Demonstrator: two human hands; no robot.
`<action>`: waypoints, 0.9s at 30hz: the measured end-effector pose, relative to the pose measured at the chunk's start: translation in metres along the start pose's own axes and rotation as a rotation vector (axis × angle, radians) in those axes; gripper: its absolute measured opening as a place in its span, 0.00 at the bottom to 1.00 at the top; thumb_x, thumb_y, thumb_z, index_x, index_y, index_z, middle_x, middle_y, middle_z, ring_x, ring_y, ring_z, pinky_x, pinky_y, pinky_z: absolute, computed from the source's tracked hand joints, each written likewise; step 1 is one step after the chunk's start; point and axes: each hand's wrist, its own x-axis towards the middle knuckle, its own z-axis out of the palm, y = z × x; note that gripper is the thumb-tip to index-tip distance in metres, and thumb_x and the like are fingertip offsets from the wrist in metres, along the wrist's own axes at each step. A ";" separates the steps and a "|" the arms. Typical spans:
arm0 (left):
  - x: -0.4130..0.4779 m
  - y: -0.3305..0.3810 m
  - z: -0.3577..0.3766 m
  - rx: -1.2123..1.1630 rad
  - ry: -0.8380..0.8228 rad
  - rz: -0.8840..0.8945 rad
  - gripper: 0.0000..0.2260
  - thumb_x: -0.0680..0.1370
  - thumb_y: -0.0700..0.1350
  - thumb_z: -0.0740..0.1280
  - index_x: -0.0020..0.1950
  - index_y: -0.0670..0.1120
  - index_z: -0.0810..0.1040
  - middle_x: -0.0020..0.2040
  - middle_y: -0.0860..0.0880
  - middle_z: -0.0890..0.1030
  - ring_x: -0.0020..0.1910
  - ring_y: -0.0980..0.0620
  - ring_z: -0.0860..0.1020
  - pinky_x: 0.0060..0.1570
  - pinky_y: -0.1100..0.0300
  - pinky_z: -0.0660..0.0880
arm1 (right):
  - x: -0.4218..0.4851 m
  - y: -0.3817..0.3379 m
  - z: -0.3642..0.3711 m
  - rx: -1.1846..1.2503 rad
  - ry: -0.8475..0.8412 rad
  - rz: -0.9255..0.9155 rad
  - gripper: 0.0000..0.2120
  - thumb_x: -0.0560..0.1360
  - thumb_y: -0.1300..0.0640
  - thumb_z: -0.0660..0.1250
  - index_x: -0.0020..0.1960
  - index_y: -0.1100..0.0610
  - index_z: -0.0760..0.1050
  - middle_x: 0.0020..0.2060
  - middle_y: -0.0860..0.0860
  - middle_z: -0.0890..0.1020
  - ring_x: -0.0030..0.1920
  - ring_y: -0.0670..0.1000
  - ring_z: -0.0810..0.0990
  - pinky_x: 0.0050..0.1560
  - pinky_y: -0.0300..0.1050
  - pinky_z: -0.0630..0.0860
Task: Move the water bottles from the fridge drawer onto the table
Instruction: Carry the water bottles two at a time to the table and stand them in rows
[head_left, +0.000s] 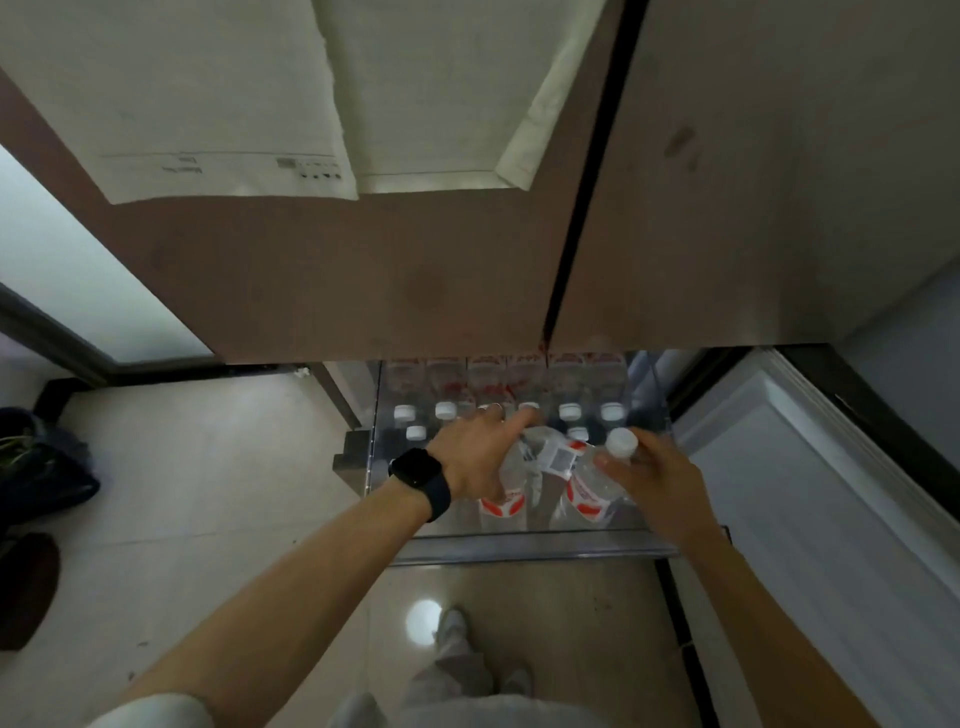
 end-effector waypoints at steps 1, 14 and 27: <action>0.001 -0.001 0.002 -0.085 0.012 -0.013 0.46 0.66 0.43 0.81 0.75 0.55 0.56 0.60 0.43 0.73 0.52 0.43 0.76 0.46 0.48 0.79 | -0.002 0.001 0.003 0.024 -0.011 -0.008 0.14 0.76 0.53 0.72 0.60 0.47 0.74 0.47 0.42 0.79 0.47 0.42 0.77 0.42 0.27 0.70; -0.011 0.004 0.068 -1.092 0.300 -0.321 0.40 0.68 0.37 0.79 0.72 0.53 0.60 0.62 0.50 0.77 0.60 0.49 0.78 0.52 0.56 0.81 | -0.008 0.013 0.040 -0.137 -0.032 0.013 0.36 0.68 0.33 0.72 0.69 0.43 0.61 0.65 0.48 0.78 0.62 0.55 0.77 0.57 0.56 0.77; -0.010 0.016 0.083 -0.908 0.456 -0.367 0.32 0.67 0.50 0.79 0.61 0.64 0.62 0.55 0.54 0.79 0.52 0.51 0.81 0.49 0.45 0.82 | -0.005 0.032 0.036 -0.169 -0.030 -0.035 0.34 0.68 0.49 0.77 0.67 0.53 0.65 0.58 0.53 0.80 0.55 0.56 0.79 0.48 0.46 0.73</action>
